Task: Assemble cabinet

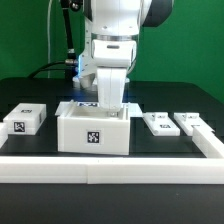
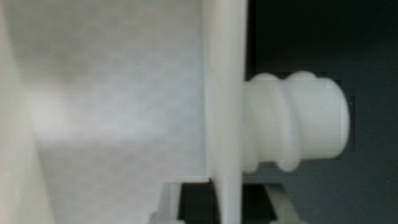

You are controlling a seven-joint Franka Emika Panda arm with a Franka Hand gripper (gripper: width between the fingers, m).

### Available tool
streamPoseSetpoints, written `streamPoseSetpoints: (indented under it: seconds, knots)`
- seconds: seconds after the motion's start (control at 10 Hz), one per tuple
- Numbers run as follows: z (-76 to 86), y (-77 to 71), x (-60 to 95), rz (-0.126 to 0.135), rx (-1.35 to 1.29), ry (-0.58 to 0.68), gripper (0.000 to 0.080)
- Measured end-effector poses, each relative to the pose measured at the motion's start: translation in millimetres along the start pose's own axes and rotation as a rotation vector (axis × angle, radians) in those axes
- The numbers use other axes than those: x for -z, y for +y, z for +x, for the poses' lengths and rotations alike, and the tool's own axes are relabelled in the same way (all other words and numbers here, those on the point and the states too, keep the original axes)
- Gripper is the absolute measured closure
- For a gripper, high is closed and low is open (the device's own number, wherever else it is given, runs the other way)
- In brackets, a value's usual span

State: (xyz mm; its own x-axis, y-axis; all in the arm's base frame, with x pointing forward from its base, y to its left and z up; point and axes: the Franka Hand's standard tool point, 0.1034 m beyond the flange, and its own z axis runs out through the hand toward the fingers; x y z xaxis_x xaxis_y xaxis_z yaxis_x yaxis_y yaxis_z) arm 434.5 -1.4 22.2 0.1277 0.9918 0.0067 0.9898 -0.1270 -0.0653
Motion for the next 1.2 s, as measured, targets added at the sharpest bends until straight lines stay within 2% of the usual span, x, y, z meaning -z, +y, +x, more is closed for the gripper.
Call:
streamPoseSetpoints:
  seconds: [0.1, 0.2, 0.5, 0.6, 0.7, 0.9, 1.2]
  knots:
    - [0.5, 2.2, -0.2, 0.003, 0.009, -0.001, 0.076]
    - [2.7, 12.1, 0.4, -0.001, 0.022, -0.001, 0.076]
    - [25.9, 44.8, 2.6, -0.03, 0.078, 0.003, 0.076]
    - [36.4, 50.8, 3.5, -0.054, 0.111, 0.002, 0.076]
    - [44.3, 52.1, 3.0, -0.077, 0.142, 0.003, 0.0762]
    - [39.3, 52.8, 3.1, -0.076, 0.129, 0.003, 0.0762]
    - [42.9, 54.2, 3.2, -0.078, 0.134, 0.004, 0.0762]
